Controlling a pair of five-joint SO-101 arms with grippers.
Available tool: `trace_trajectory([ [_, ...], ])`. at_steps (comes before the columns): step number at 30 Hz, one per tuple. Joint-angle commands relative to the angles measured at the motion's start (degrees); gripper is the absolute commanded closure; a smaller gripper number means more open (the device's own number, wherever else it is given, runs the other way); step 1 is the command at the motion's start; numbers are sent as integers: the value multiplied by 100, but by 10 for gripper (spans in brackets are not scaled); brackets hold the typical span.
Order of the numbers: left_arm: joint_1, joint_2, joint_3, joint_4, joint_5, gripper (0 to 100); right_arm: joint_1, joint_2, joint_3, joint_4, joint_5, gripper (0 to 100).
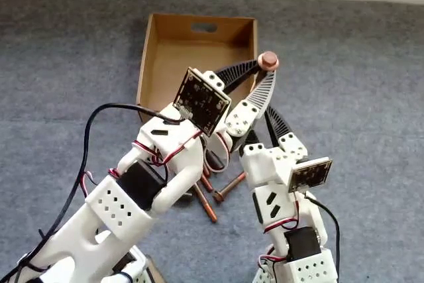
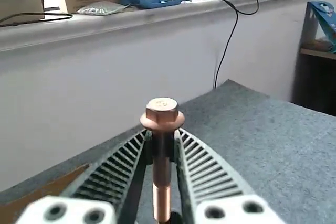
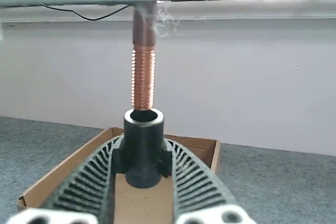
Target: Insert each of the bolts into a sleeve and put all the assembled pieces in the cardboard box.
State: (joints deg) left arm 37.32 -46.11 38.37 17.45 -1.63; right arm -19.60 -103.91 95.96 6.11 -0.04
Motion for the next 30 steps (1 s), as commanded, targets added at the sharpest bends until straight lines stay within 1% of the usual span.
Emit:
trace_trajectory([
  [1,-40,-4,-215,26,0,992,-4,-75,708,-13,-62,992],
  [7,207,13,-207,9,0,992,-4,-75,708,-13,-62,992],
  [27,189,-4,-198,35,0,992,-4,-75,708,-13,-62,992],
  [30,189,-13,-145,158,-26,992,-4,-75,708,-13,-62,992],
])
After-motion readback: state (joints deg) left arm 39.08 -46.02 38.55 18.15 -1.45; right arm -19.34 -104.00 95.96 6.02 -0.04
